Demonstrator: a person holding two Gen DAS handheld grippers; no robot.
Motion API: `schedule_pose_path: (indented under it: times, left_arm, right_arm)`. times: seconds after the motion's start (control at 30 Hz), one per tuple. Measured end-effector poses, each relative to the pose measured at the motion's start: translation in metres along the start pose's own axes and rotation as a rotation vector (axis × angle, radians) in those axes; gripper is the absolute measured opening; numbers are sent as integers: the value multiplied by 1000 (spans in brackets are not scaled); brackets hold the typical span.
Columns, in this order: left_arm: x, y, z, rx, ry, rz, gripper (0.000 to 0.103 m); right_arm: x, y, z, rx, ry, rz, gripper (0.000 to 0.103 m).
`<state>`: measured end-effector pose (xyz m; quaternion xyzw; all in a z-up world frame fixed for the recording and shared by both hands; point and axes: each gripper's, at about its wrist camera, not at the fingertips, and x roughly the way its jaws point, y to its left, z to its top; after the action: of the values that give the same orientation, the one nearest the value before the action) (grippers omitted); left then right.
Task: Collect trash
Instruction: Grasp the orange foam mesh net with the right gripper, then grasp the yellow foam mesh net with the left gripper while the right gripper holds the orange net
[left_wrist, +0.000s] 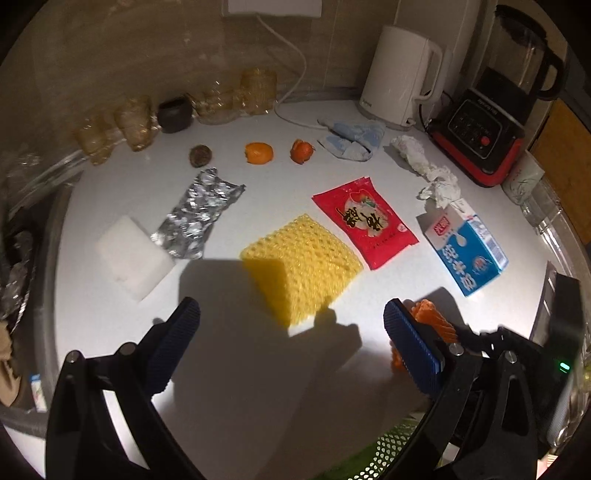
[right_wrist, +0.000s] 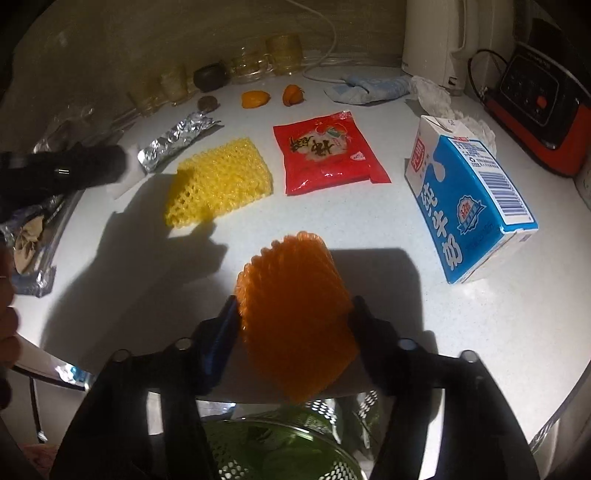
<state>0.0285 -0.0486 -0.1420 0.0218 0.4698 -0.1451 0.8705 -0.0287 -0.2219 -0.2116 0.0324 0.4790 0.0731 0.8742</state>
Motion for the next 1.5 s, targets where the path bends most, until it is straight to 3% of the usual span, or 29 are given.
schedule_pose_path:
  times: [0.13,0.5,0.67,0.83,0.93,1.03,1.1,1.23,1.5]
  left_arm:
    - [27,-3,10,2,33,-2,95]
    - [81,-10,22,6,105,93,95]
    - [95,-15,21,10,132,103,94]
    - [98,-17,23,14,135,86,83]
    - [98,-18,25,26,124,92,70]
    - [95,-18,27,41,111,103,48]
    - [92,-15,28,50,113,108,24]
    - [79,-7,28,42,120,70,19]
    - [-5,-31,-13,143,41,8,19]
  right_arm:
    - [-4,-4,1,45,27,35,37]
    - [-53,-13,7,94,-54,30,39]
    - [-62,-21,7,119,-65,27,40]
    - [-64,-27,4,145,-62,30,42]
    - [-63,-29,3,156,-60,33,43]
    - [-63,-29,1,161,-58,35,43]
    - [-65,-28,-1,164,-59,37,43]
    - [-68,-26,-3,162,-64,38,43]
    - [-97,-14,-22,115,-88,34,42]
